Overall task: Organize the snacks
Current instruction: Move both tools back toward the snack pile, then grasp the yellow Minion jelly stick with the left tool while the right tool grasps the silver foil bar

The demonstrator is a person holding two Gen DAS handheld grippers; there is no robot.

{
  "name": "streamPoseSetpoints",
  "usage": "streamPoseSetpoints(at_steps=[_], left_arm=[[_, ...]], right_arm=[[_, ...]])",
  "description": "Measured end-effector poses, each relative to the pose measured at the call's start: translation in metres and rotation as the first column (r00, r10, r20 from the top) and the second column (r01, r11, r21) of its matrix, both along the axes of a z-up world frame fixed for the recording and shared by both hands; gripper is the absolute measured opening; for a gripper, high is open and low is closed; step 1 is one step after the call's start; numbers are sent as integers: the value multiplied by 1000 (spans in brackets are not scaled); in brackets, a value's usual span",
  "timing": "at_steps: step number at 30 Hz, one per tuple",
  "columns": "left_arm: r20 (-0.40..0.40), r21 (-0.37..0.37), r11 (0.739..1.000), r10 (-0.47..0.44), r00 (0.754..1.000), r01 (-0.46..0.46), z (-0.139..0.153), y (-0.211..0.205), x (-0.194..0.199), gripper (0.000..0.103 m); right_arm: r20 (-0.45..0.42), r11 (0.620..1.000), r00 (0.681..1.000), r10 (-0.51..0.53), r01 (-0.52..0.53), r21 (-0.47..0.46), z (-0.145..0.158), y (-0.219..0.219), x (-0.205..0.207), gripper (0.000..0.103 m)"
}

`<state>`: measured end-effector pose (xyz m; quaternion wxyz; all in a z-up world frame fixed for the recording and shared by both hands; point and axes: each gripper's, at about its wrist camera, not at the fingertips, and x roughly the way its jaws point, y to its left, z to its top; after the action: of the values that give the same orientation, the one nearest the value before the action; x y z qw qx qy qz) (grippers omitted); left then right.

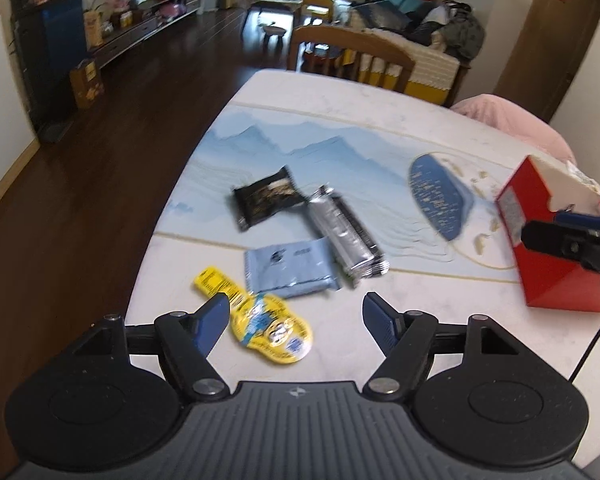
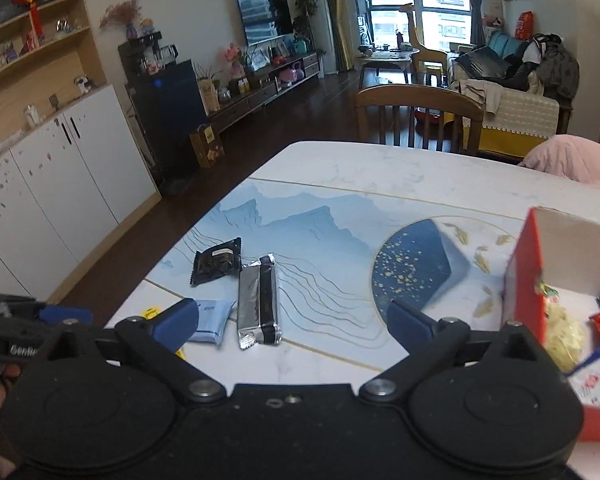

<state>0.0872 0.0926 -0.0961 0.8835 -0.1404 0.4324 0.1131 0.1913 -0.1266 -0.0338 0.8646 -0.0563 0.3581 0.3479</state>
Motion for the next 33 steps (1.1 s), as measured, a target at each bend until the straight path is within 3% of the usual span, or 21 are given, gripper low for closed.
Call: streamPoseSetpoints(at_steps=[7,10,26,33], left_arm=[[-119,16,996,84,989,-83,-44,6,9,73],[-159,-40,990,130,979,-138,-60,13,12,73],[-212,-61,943,308,928,-327,-84,14,42,73],[-211,-22,939,331,920,-343,-86,5,50,73]], right_arm=[[-42,997,999,4,-7,-72,-30,30,23,101],[-63,995,998,27,-33,-99,-39,40,29,101],[-123,973,991,53,-79,-217,-94,110,74,97],[-121,966,991,53,-82,-247,-107,143,82,93]])
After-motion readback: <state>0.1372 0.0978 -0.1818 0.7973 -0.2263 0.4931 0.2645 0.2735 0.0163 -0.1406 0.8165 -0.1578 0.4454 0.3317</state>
